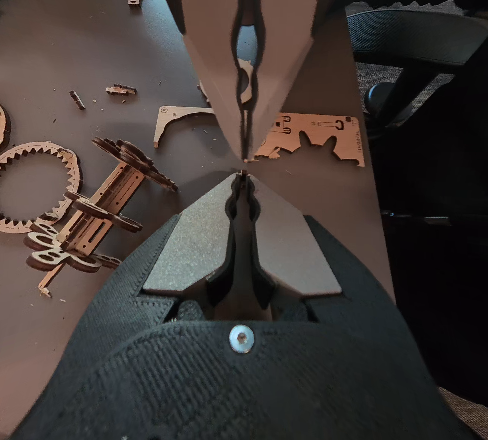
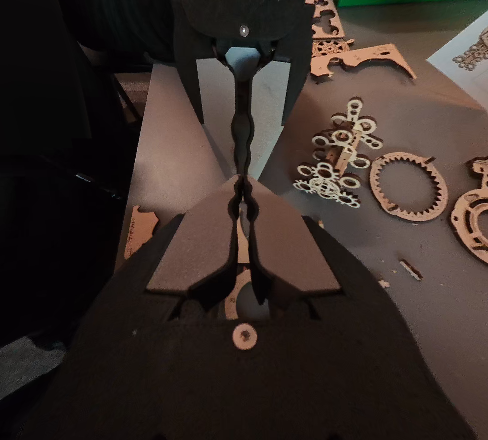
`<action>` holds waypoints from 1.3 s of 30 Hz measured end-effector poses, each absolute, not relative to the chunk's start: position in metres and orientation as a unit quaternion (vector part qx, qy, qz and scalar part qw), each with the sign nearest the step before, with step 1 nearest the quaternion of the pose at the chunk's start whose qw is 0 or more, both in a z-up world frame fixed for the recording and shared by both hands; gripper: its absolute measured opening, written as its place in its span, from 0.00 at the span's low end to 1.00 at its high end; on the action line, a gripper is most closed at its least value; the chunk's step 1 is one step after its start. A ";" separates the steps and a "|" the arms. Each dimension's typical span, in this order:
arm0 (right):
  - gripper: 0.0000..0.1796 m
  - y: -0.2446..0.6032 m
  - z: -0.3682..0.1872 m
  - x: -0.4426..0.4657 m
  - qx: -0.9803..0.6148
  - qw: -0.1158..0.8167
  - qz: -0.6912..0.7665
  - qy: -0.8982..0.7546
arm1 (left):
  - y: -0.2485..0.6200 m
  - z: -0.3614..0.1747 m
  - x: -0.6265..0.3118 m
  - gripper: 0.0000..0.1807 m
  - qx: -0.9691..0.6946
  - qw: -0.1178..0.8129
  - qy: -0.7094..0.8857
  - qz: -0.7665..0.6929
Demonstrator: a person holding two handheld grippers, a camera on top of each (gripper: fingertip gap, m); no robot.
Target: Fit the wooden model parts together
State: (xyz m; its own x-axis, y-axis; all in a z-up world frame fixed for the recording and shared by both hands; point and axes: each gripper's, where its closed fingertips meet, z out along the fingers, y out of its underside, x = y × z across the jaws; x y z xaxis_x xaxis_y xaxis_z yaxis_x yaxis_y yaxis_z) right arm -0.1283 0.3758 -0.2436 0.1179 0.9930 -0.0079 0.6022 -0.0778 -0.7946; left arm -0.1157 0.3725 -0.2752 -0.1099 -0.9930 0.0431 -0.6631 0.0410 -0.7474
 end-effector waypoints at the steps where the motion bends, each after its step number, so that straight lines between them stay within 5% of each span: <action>1: 0.00 0.373 -0.247 -0.129 -0.675 0.318 0.293 -0.598 | 0.372 -0.275 -0.116 0.01 -0.615 0.259 0.673 -0.319; 39: 0.00 0.381 -0.263 -0.123 -0.712 0.240 0.144 -0.644 | 0.371 -0.276 -0.117 0.01 -0.615 0.257 0.673 -0.320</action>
